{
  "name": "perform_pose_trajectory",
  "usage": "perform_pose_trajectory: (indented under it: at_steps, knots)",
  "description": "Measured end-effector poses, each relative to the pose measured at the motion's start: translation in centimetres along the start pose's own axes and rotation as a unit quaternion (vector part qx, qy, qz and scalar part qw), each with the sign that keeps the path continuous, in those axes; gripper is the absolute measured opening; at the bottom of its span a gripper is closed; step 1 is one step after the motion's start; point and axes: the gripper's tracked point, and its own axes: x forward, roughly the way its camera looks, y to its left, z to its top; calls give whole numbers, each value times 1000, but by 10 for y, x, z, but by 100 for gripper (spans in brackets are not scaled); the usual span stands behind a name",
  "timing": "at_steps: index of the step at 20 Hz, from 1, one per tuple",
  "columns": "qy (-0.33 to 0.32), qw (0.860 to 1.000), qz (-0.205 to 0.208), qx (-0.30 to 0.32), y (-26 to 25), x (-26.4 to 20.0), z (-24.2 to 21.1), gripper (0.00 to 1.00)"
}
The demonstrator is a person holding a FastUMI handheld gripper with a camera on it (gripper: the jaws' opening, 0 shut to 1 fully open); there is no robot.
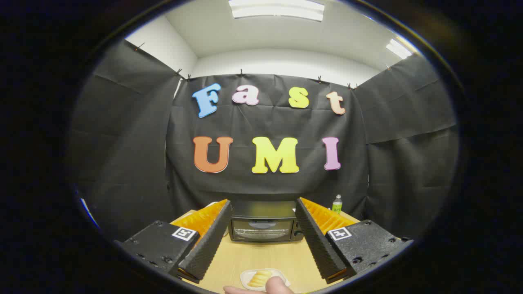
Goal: Open the toaster oven, put the food inside, and close the toaster oven door.
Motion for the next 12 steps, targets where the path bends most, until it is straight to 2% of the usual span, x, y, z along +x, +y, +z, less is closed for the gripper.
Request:
perform_pose_trajectory:
  at_steps: [12]
  knots:
    - [-3, 1000, -13, 7, -5, 4, 0, 100]
